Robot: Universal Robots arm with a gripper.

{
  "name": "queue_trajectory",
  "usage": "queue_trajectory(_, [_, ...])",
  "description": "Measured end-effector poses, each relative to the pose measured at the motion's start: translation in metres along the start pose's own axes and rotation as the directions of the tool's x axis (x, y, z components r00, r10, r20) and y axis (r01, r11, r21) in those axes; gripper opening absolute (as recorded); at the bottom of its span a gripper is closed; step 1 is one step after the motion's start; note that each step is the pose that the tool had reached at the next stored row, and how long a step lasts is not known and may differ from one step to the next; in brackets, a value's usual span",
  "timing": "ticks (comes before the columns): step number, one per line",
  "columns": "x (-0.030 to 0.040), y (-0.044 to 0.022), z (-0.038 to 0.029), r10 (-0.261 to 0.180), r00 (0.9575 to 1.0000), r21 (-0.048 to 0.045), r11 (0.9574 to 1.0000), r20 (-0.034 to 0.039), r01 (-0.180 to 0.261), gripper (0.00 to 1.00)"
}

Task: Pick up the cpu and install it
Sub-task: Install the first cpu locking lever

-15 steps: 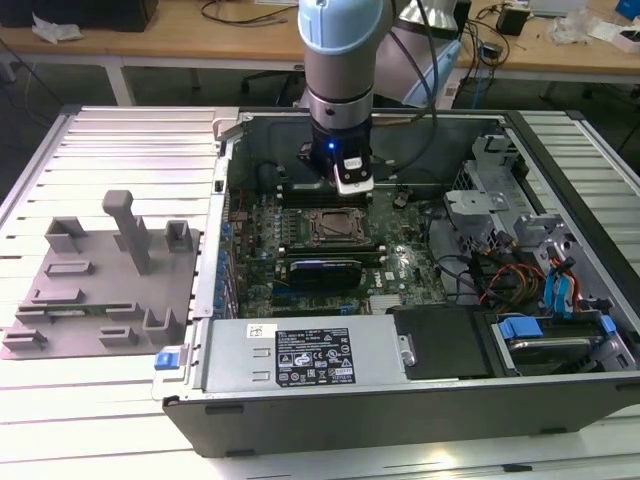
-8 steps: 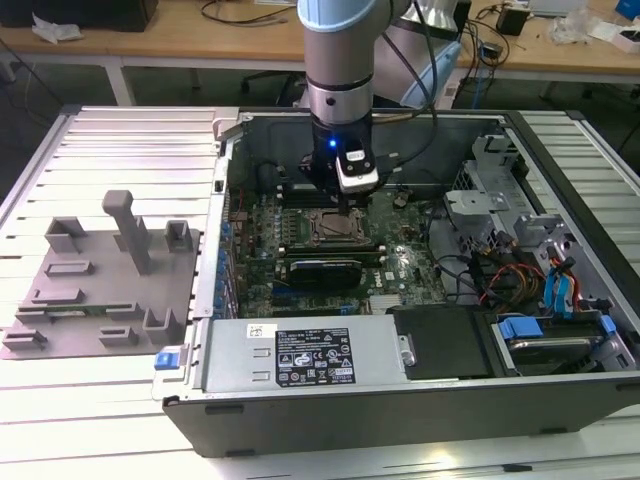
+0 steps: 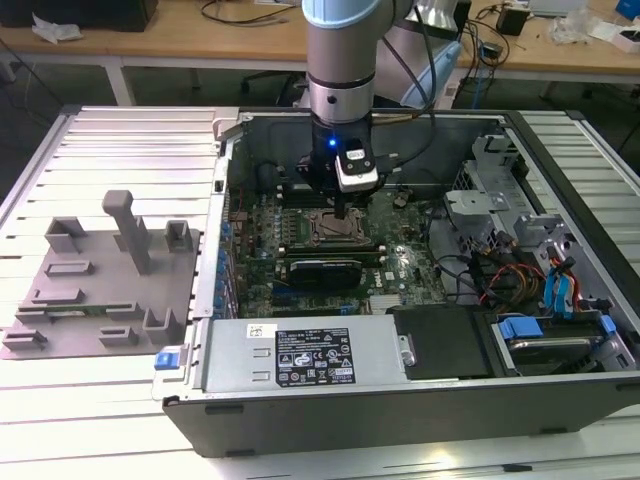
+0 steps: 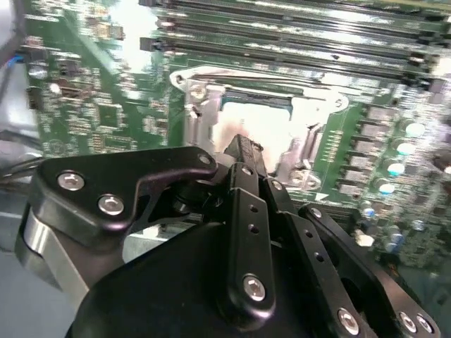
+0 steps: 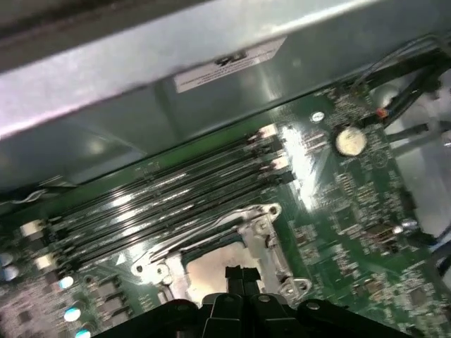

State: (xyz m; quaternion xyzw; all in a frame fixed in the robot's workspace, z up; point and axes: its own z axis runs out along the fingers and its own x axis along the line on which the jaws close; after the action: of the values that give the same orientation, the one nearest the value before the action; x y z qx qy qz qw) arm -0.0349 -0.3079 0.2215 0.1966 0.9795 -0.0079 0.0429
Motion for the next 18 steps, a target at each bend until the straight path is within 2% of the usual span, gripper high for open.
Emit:
queue_trajectory(2, [0.0,-0.0001,0.0,-0.001,1.0,0.0014,1.0,-0.0034,0.001,0.11])
queue_trajectory(3, [0.0,0.0001,0.0002,-0.035,0.9994,-0.0019,0.9994,-0.0034,0.035,0.11])
queue_trajectory(6, [0.0,0.0,0.0004,-0.109,0.994,-0.0082,0.994,-0.003,0.109,0.11])
queue_trajectory(8, [0.0,0.0,0.0006,-0.152,0.9884,-0.0119,0.9884,-0.0026,0.152,0.11])
queue_trajectory(11, [0.0001,0.0,0.0008,-0.215,0.9767,-0.0174,0.9766,-0.0017,0.214,0.11])
queue_trajectory(14, [0.0001,0.0,0.0013,-0.269,0.963,-0.0224,0.9628,-0.0005,0.269,0.11])
queue_trajectory(17, [0.0002,0.0,0.002,-0.33,0.9441,-0.0252,0.9438,0.0012,0.33,0.11])
queue_trajectory(18, [0.0002,-0.0001,0.002,-0.358,0.9338,-0.0172,0.9336,0.0023,0.358,0.11])
